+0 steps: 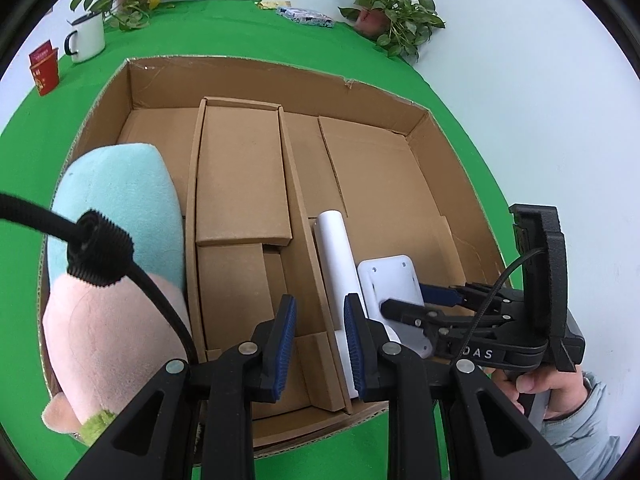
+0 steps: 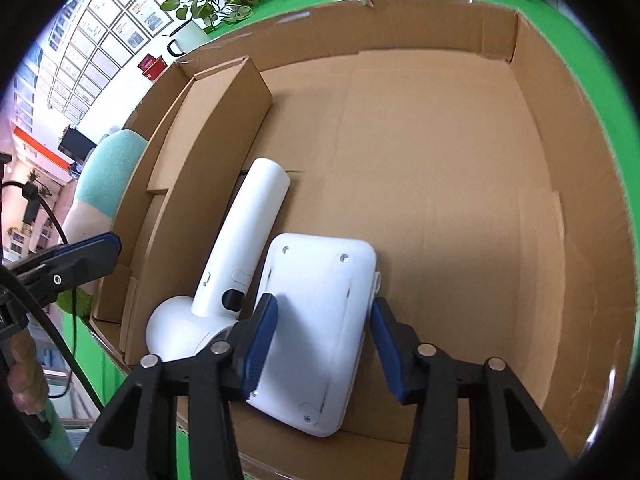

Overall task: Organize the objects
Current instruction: 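Set the case beside the hair dryer and open both grippers, then withdraw both grippers from the box toward the green-and-white medicine box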

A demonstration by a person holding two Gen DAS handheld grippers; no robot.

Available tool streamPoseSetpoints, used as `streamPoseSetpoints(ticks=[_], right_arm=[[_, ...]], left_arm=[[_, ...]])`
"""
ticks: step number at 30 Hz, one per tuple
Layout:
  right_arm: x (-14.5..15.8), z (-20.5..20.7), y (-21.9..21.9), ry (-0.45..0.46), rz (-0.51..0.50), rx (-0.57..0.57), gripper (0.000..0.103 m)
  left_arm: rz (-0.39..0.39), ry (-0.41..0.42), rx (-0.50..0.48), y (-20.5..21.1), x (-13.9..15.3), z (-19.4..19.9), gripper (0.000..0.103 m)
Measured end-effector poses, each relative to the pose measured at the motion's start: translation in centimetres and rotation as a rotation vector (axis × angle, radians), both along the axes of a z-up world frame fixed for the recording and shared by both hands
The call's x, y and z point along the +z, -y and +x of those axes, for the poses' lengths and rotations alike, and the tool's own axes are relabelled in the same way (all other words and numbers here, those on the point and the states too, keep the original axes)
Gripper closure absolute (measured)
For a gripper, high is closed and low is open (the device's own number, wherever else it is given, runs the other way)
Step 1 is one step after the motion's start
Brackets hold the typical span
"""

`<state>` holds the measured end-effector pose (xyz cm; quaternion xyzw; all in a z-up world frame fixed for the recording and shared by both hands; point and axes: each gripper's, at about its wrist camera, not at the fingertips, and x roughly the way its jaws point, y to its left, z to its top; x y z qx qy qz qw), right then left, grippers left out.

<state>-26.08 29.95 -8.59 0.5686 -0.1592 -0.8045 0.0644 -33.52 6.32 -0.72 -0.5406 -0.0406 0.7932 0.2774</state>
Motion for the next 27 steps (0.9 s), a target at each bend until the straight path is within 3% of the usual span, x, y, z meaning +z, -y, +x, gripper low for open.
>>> streamPoseSetpoints(ticks=[4, 9, 14, 19, 21, 27], right_arm=[[0.4, 0.3, 0.3, -0.01, 0.037, -0.007, 0.047], [3.1, 0.2, 0.7, -0.101, 0.184, -0.031, 0.046], [3.6, -2.6, 2.0, -0.101, 0.194, 0.03, 0.042], [1.5, -5.5, 0.9, -0.041, 0.169, -0.056, 0.042], [0.8, -5.7, 0.8, -0.024, 0.198, -0.066, 0.042], [0.2, -5.5, 1.8, -0.01, 0.16, -0.023, 0.044]], left_arm=[[-0.012, -0.018, -0.007, 0.1, 0.2, 0.4, 0.08], [-0.015, -0.023, -0.001, 0.4, 0.2, 0.4, 0.08], [-0.014, -0.027, 0.005, 0.5, 0.2, 0.4, 0.08], [-0.023, -0.032, 0.0, 0.4, 0.3, 0.7, 0.08], [-0.033, -0.044, -0.007, 0.3, 0.1, 0.9, 0.08], [-0.02, -0.081, -0.016, 0.2, 0.4, 1.5, 0.08]])
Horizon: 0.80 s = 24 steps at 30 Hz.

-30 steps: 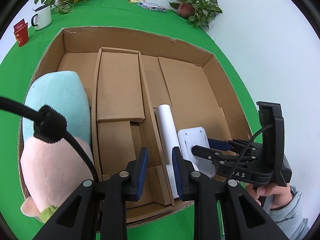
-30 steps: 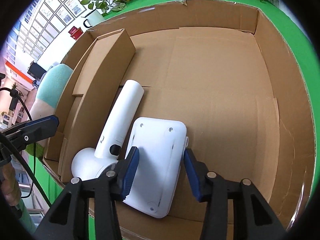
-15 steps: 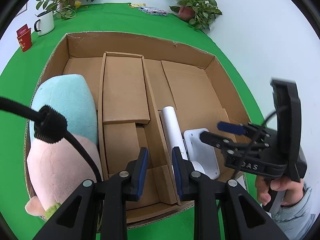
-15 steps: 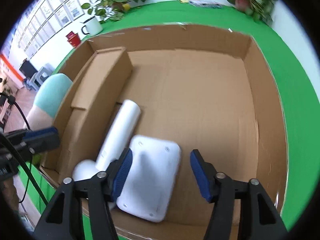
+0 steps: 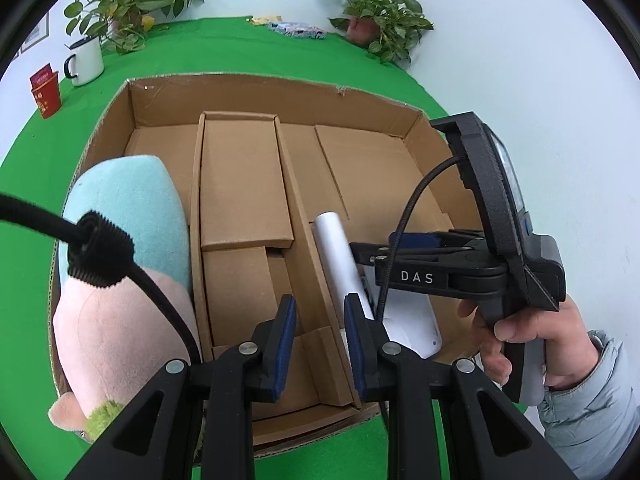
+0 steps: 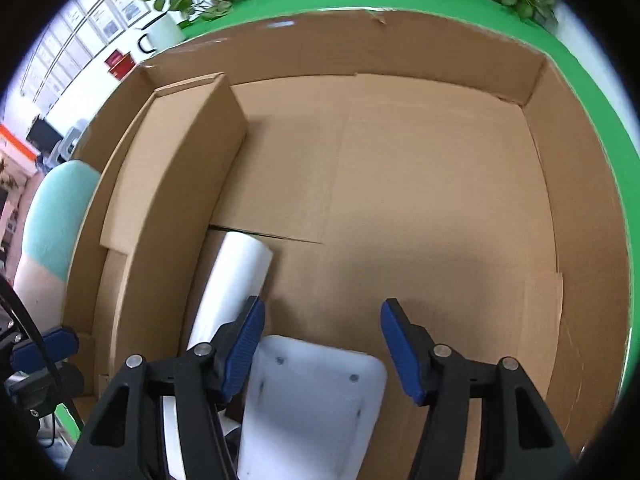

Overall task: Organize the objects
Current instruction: 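Withdraw both grippers from the box toward the green-and-white medicine box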

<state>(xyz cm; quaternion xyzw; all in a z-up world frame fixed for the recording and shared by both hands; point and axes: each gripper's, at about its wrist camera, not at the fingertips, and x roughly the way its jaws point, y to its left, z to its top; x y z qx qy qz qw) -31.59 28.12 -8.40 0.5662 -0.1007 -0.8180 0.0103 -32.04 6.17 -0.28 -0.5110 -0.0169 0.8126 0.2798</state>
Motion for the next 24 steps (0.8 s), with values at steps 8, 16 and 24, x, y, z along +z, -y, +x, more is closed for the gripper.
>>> streamPoseSetpoints(ticks=[8, 16, 24], right_arm=[[2.6, 3.4, -1.4, -0.168, 0.011, -0.073, 0.043], [6.7, 13.0, -0.8, -0.393, 0.076, -0.081, 0.022], [7.4, 18.5, 1.5, -0.498, 0.185, -0.157, 0.021]], left_arm=[[-0.005, -0.046, 0.039, 0.8, 0.9, 1.3, 0.07], [-0.167, -0.378, 0.202, -0.2, 4.6, 6.8, 0.016], [-0.155, -0.487, 0.192, -2.7, 5.5, 12.8, 0.012]])
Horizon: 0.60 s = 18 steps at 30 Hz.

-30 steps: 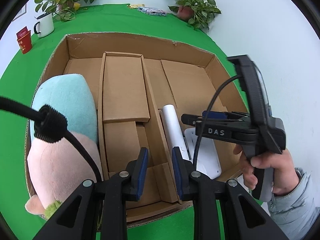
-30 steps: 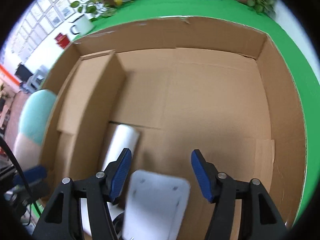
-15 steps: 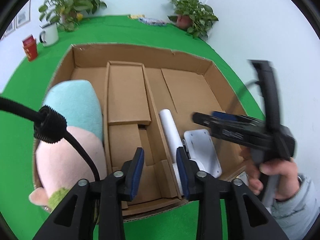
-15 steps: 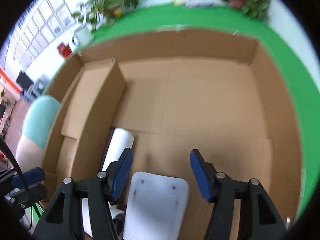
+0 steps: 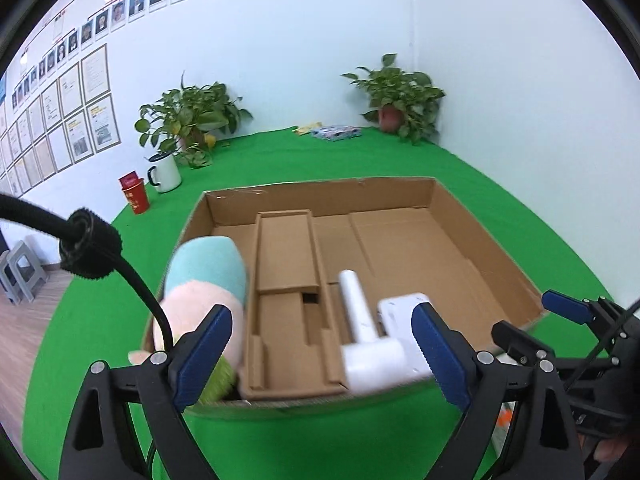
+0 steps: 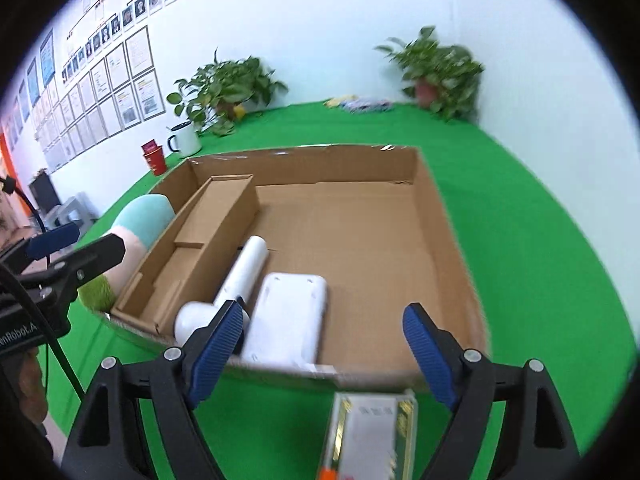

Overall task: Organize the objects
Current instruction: 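Withdraw both grippers from the box toward the green-and-white medicine box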

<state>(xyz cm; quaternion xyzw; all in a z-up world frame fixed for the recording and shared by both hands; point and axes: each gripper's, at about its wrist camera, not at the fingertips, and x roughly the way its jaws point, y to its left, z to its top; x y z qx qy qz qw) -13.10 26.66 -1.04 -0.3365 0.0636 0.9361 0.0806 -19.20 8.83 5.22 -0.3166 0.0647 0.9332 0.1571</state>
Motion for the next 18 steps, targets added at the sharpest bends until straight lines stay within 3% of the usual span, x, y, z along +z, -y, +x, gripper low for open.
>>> streamPoseSetpoints(ticks=[1, 3, 4, 5, 7, 9, 10, 12, 13, 14, 15, 18], right_arm=[[0.0, 0.8, 0.0, -0.012, 0.003, 0.0, 0.021], [0.1, 2.6, -0.4, -0.036, -0.036, 0.003, 0.021], [0.0, 3.0, -0.6, -0.043, -0.062, 0.001, 0.021], [-0.1, 3.5, -0.7, -0.049, -0.087, -0.001, 0.022], [-0.2, 4.5, -1.1, -0.054, -0.131, 0.006, 0.027], [-0.2, 5.6, -1.0, -0.065, -0.112, -0.001, 0.043], [-0.2, 5.9, -0.8, -0.07, -0.095, 0.003, 0.046], [0.0, 7.0, -0.3, -0.106, -0.096, 0.058, 0.046], [0.2, 7.4, 0.1, -0.119, -0.08, 0.075, 0.038], [0.2, 7.8, 0.4, -0.127, -0.06, 0.081, 0.019], [0.2, 8.3, 0.8, -0.136, -0.046, 0.088, 0.013], [-0.6, 8.9, 1.1, -0.125, -0.037, 0.125, 0.01]], left_arm=[[0.001, -0.006, -0.004, -0.3, 0.0, 0.6, 0.012], [0.001, -0.002, -0.022, -0.9, -0.1, 2.0, 0.024], [-0.003, 0.008, -0.031, -1.1, -0.2, 2.6, 0.044], [-0.005, 0.019, -0.036, -1.3, -0.4, 2.9, 0.07], [0.01, 0.073, -0.074, -1.9, -1.1, 3.6, 0.095], [-0.005, 0.079, -0.085, -2.5, -1.7, 4.4, 0.095], [-0.016, 0.068, -0.082, -2.8, -1.8, 4.9, 0.093], [-0.035, 0.051, -0.049, -3.2, -2.2, 5.5, 0.06], [-0.042, 0.052, -0.038, -3.2, -2.3, 5.6, 0.021], [-0.036, 0.044, -0.017, -2.9, -2.4, 5.5, 0.009], [-0.02, 0.031, 0.0, -2.4, -2.3, 5.6, 0.009], [-0.012, 0.043, 0.024, -2.0, -2.2, 5.7, 0.009]])
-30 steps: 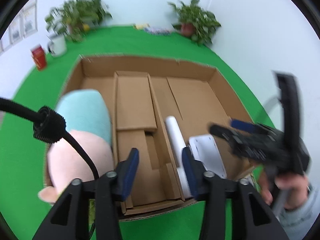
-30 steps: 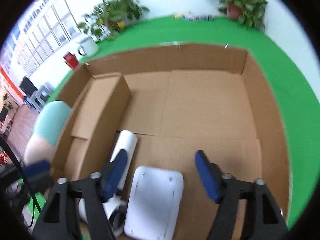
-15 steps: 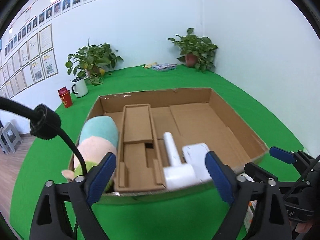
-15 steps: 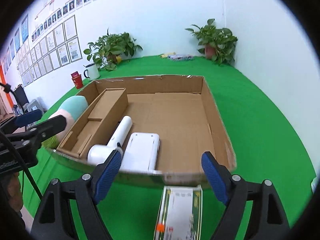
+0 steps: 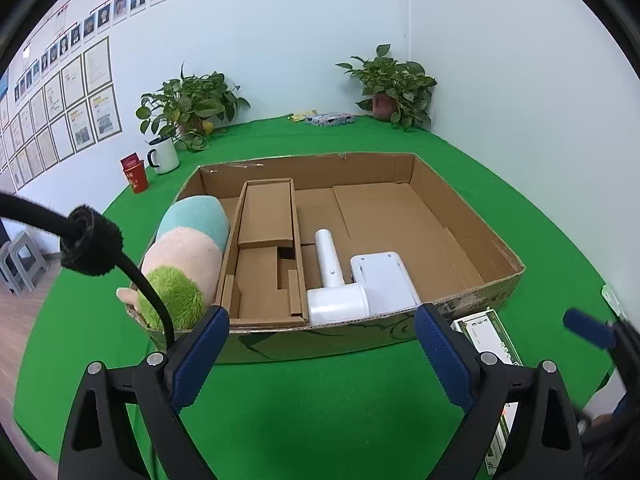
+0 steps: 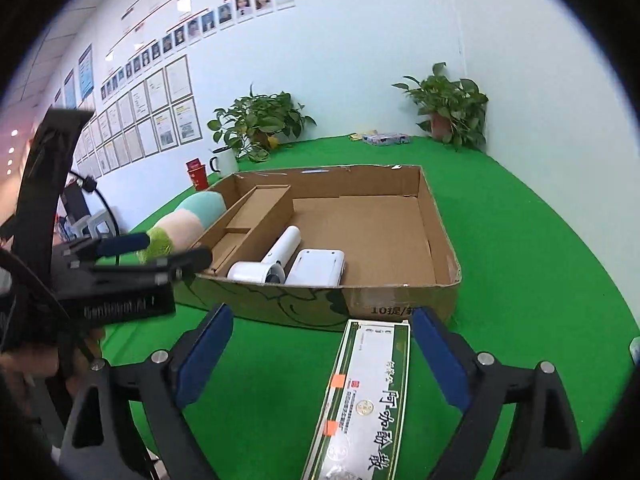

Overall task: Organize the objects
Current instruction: 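Withdraw both grippers from the box toward the green-and-white medicine box, then close the right gripper on the medicine box while the left gripper grips its end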

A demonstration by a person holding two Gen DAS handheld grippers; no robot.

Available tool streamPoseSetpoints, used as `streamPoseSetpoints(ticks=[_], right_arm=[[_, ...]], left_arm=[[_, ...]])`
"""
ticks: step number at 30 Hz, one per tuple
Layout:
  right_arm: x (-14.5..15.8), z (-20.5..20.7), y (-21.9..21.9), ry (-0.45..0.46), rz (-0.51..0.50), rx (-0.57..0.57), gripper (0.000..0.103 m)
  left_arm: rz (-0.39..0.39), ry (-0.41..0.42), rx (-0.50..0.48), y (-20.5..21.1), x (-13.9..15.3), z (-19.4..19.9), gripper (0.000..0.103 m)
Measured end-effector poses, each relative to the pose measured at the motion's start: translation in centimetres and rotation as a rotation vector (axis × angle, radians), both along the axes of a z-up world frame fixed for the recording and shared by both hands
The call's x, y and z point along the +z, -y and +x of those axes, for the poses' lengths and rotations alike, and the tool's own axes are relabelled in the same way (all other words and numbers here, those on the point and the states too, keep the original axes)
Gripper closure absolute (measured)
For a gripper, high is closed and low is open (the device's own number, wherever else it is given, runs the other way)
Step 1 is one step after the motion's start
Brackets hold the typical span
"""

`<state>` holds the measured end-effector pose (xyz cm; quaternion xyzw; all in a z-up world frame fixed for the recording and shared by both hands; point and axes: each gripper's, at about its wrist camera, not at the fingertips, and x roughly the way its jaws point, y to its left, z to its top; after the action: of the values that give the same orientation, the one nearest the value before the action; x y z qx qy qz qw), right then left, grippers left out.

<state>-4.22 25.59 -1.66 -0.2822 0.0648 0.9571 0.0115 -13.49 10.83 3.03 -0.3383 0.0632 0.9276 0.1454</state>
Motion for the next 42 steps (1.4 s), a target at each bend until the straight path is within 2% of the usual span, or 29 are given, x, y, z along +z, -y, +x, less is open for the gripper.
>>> streamPoseSetpoints(ticks=[4, 9, 16, 18, 20, 21, 23, 28, 31, 33, 36, 42], right_arm=[[-2.8, 0.6, -0.1, 0.109, -0.02, 0.008, 0.008], [-5.5, 1.3, 0.3, 0.212, 0.02, -0.079, 0.008], [-7.1, 0.9, 1.0, 0.28, 0.03, -0.08, 0.008], [-7.0, 0.9, 0.8, 0.288, 0.01, -0.088, 0.015], [-7.1, 0.6, 0.5, 0.302, 0.018, -0.105, 0.038], [-7.1, 0.6, 0.5, 0.301, 0.021, -0.102, 0.038], [-7.2, 0.7, 0.6, 0.299, 0.021, -0.089, 0.039], [-6.2, 1.8, 0.8, 0.231, -0.101, 0.009, 0.037], [-6.5, 1.3, 1.0, 0.229, -0.138, 0.046, 0.014], [-7.0, 0.9, 1.1, 0.256, -0.136, 0.042, 0.014], [-7.4, 1.0, 1.1, 0.259, -0.159, 0.054, 0.014], [-7.1, 1.3, 1.4, 0.252, -0.061, 0.016, 0.014]], left_arm=[[-0.022, 0.026, 0.012, 0.5, -0.8, 0.2, 0.009], [0.002, 0.091, 0.005, 0.4, -2.8, 0.7, 0.009], [-0.008, 0.16, -0.038, -1.1, -5.1, 1.0, 0.009], [0.002, 0.168, -0.055, -1.2, -5.3, 1.2, 0.009], [0.013, 0.17, -0.064, -1.3, -5.3, 1.3, 0.009], [0.022, 0.177, -0.072, -1.2, -5.4, 1.2, 0.009], [0.07, 0.214, -0.1, -1.2, -5.5, 1.2, 0.009], [0.231, 0.342, -0.213, -1.6, -6.3, 0.8, 0.009], [0.387, 0.493, -0.304, -1.8, -7.7, 0.1, 0.009], [0.474, 0.578, -0.332, -1.9, -8.7, -0.4, 0.009], [0.525, 0.608, -0.344, -1.9, -9.7, -1.0, 0.009], [0.551, 0.662, -0.347, -3.0, -11.7, -1.9, 0.011]])
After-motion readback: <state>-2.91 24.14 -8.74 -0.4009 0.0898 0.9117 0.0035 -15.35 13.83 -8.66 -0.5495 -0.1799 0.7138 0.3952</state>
